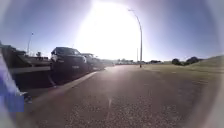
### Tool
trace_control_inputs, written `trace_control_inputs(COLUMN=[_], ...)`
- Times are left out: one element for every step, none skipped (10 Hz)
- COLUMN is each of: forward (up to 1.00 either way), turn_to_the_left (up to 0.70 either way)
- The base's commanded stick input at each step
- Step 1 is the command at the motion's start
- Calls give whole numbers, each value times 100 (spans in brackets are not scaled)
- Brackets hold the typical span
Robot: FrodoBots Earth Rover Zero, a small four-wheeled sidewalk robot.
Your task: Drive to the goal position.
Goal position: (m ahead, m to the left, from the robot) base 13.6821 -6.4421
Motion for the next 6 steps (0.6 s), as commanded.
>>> trace_control_inputs(forward=[70,70,70,70,70,70], turn_to_the_left=[0,0,-2,-7,-11,-15])
